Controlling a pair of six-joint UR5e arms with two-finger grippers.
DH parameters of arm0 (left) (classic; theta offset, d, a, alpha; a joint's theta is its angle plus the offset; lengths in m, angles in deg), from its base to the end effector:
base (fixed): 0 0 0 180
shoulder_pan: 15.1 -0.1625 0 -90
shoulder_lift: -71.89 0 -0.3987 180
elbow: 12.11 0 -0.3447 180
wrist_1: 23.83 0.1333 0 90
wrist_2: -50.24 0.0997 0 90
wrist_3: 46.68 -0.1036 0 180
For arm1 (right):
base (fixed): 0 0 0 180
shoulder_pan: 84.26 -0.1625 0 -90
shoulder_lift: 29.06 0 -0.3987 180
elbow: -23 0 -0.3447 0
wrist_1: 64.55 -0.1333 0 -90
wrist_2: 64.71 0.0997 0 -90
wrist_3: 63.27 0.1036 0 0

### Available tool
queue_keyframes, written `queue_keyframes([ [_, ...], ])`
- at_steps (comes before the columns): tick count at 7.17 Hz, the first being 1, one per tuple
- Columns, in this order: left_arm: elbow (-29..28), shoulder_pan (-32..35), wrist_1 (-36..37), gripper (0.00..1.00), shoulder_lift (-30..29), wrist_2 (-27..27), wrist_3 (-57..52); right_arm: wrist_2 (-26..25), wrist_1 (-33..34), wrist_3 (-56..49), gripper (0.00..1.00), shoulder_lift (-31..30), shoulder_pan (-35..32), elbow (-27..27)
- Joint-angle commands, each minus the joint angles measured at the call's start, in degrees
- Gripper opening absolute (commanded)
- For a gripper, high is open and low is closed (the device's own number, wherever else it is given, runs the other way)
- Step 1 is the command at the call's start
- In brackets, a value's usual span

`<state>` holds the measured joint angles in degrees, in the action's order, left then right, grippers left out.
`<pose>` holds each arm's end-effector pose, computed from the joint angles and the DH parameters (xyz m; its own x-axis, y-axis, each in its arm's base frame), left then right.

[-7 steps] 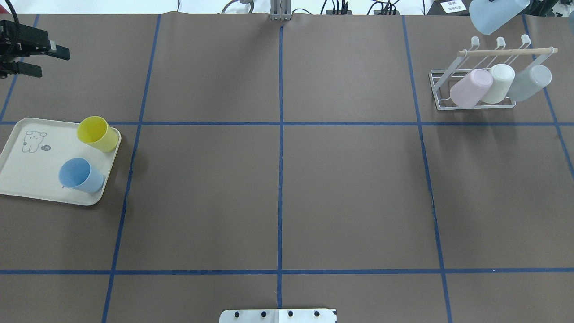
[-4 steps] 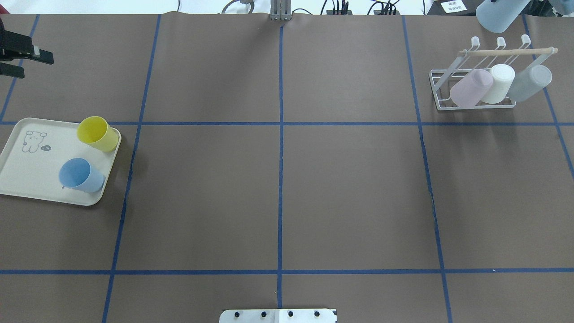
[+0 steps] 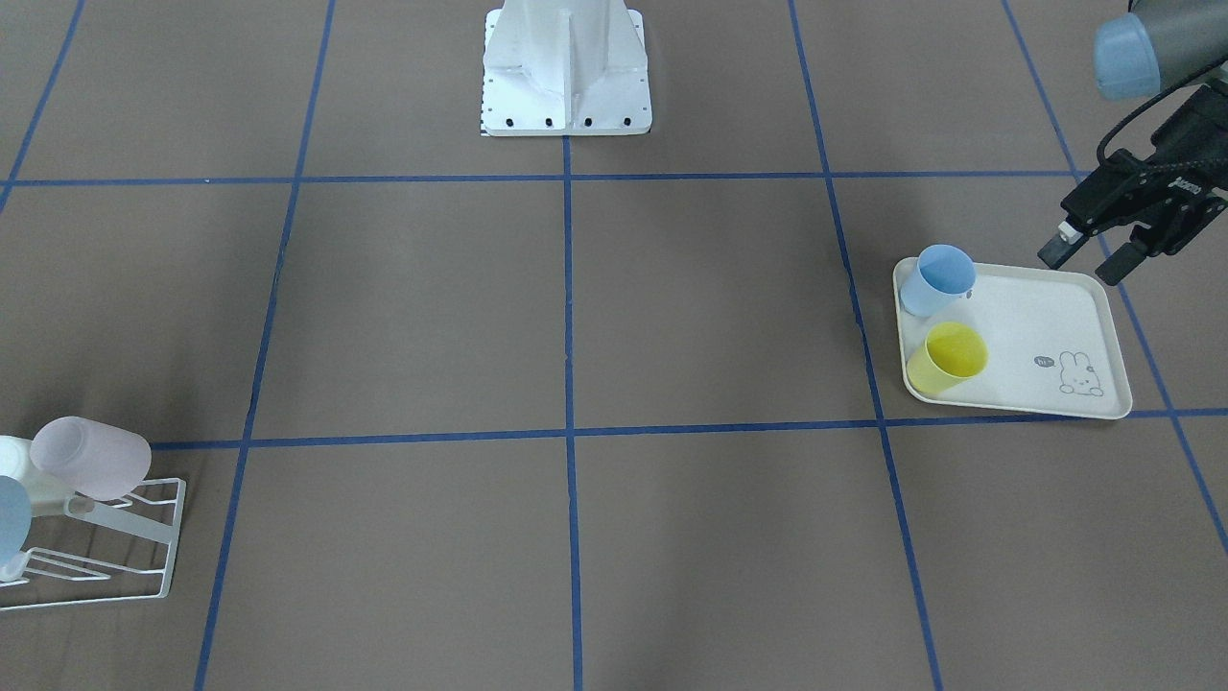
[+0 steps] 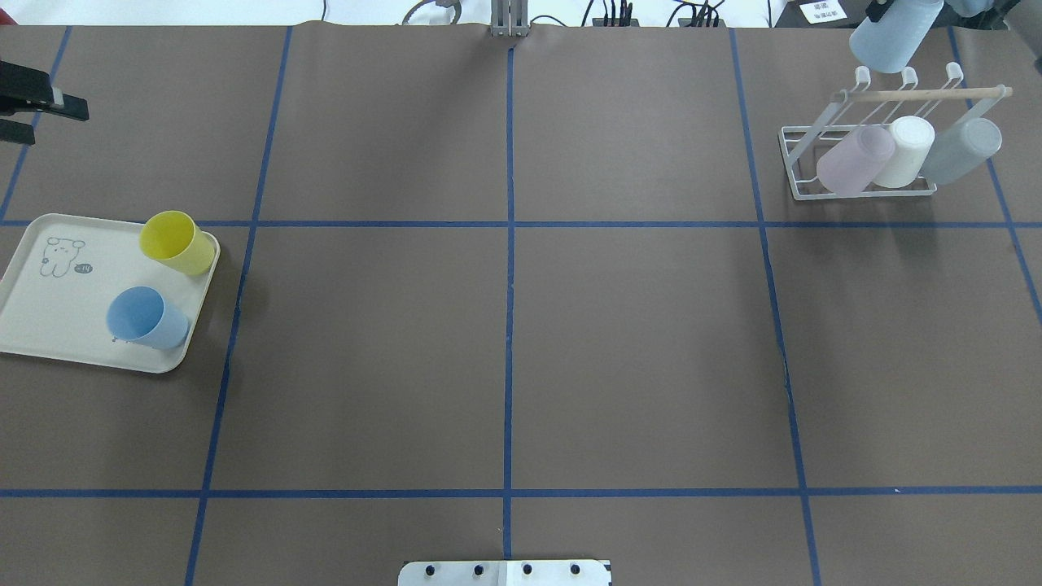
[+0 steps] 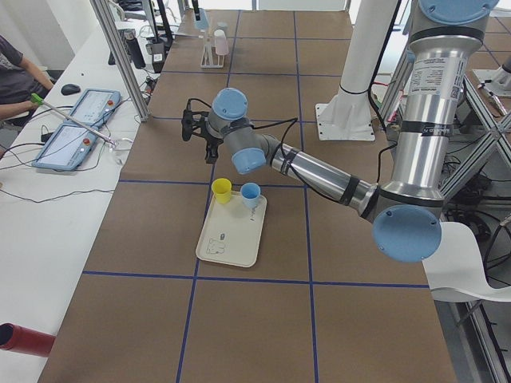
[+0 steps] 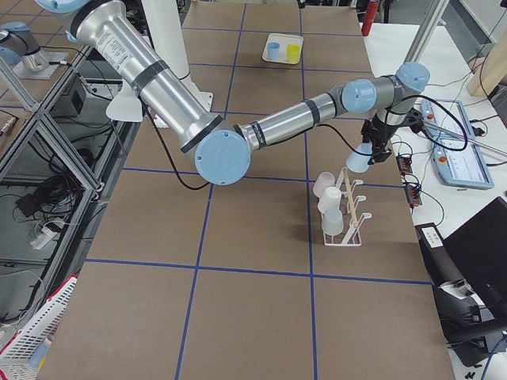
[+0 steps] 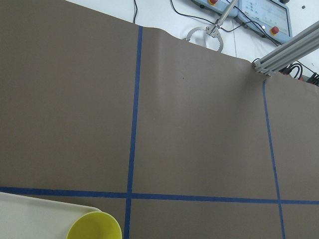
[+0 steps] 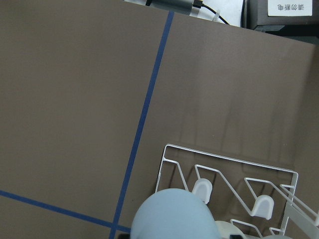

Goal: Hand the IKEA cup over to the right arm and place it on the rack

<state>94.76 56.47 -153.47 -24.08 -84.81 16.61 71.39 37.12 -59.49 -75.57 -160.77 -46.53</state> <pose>0.0917 -0.4650 0.3706 0.3426 -0.0236 -0.9392 0.3558 0.9285 0.1065 -0.1071 -0.6978 0.3678 0.6549 -0.2361 0.7179 0.1859 0.9711 0.1498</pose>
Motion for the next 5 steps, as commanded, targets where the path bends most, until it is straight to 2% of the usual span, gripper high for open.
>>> queue_keyframes([
  [1,0.1,0.0,0.0,1.0,0.1,0.3,0.0,-0.1,-5.0,-0.1,0.26,0.6,0.2,5.9],
  [5,0.6,0.0,-0.1,1.0,0.4,0.3,0.0,-1.3,-8.2,0.2,0.25,1.6,0.5,9.5],
])
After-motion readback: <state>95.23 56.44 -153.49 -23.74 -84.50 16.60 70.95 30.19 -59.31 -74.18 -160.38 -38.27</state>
